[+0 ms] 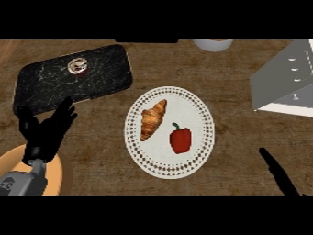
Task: Pick the bell pepper from the placemat and place it in the tiered shelf
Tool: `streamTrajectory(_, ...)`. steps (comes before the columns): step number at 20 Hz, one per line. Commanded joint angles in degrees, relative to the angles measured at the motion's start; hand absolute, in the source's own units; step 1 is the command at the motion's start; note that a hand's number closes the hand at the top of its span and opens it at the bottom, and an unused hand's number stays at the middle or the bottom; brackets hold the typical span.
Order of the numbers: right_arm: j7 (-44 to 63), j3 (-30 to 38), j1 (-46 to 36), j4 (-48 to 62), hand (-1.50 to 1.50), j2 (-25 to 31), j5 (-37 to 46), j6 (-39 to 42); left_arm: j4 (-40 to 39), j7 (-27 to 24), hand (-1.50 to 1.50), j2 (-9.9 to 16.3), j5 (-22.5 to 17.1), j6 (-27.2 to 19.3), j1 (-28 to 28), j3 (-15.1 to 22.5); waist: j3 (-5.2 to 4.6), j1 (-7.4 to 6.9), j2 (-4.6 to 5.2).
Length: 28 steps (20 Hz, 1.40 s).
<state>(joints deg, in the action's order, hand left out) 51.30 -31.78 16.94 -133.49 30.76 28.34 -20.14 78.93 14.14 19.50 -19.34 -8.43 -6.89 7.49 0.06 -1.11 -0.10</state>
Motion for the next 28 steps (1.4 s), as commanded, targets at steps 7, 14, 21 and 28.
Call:
streamTrajectory(7, 26.9, -5.0, -19.4, 8.7, -1.5, -13.5, 16.9, 11.9, -1.6, 1.6, 0.0, -0.2, 0.8, 0.3, 3.0, 0.9, -0.47, -1.26, 0.29)
streamTrajectory(14, 33.0, -9.4, -25.1, 18.6, -1.5, -26.5, 22.1, 19.7, -2.7, 1.8, 0.0, 0.8, 1.1, 0.9, 1.6, -0.5, -0.38, -0.31, 0.16)
streamTrajectory(21, 33.9, -8.5, -28.3, 30.3, -1.5, -30.6, 24.2, 17.4, -2.1, 0.4, 0.0, 0.2, 1.5, 0.8, 4.0, -0.7, -0.21, -0.31, 0.2)
streamTrajectory(28, 33.9, -8.5, -28.3, 31.6, -1.5, -30.7, 27.0, 18.4, -1.2, 0.3, 0.0, -0.7, 1.7, 1.0, 5.3, -0.6, -0.2, 0.17, 0.04)
